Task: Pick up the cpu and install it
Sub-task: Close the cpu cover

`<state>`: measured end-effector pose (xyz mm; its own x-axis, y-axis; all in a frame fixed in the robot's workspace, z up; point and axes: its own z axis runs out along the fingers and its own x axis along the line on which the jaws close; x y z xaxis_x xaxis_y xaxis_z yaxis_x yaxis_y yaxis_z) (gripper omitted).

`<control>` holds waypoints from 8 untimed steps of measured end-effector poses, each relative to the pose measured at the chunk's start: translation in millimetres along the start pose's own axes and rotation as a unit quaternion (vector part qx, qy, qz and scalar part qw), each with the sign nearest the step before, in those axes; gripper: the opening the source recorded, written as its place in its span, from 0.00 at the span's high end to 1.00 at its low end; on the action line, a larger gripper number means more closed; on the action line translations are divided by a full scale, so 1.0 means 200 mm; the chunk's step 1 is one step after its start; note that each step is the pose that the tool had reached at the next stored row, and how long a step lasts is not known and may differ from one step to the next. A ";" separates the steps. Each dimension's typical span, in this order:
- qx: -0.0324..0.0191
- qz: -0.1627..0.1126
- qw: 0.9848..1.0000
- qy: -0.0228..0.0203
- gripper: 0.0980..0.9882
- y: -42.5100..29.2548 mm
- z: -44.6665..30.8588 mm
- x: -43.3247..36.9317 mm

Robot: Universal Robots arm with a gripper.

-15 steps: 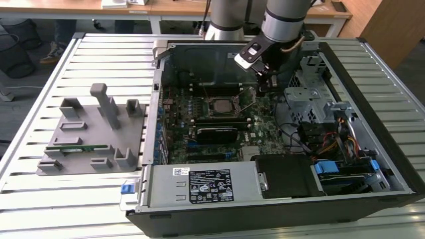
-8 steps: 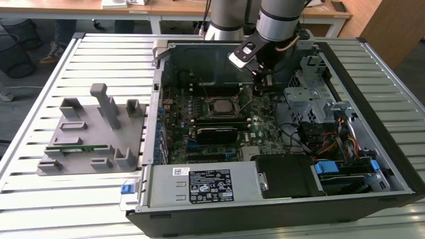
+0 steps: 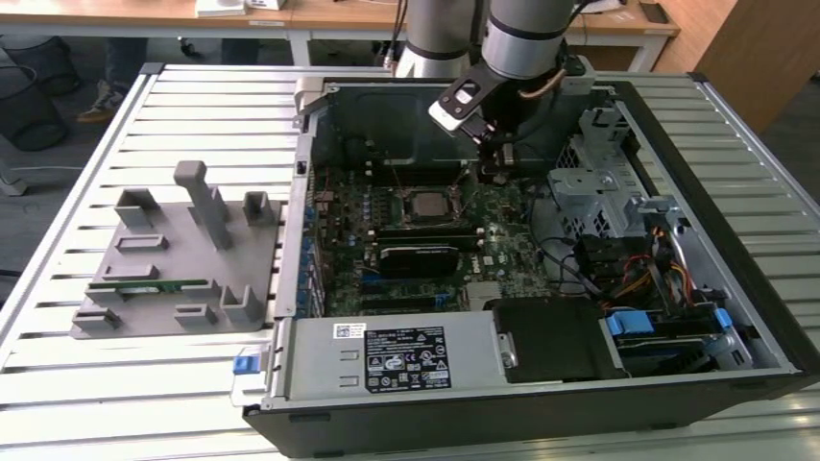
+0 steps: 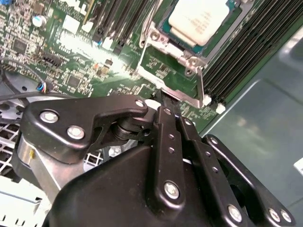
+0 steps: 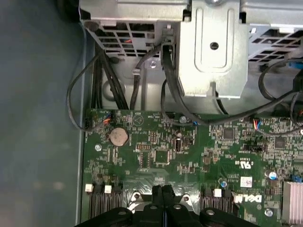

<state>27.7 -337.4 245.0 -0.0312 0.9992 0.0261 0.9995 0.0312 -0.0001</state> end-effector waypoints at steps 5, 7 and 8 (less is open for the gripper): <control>0.000 0.000 1.000 0.000 0.98 -0.030 0.004 0.003; 0.000 0.000 1.000 0.000 0.98 -0.036 0.008 0.004; 0.000 0.000 1.000 0.000 0.98 -0.038 0.012 0.004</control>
<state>20.0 -336.8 242.6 -0.0312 0.9992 0.0261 0.9995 0.0312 0.0000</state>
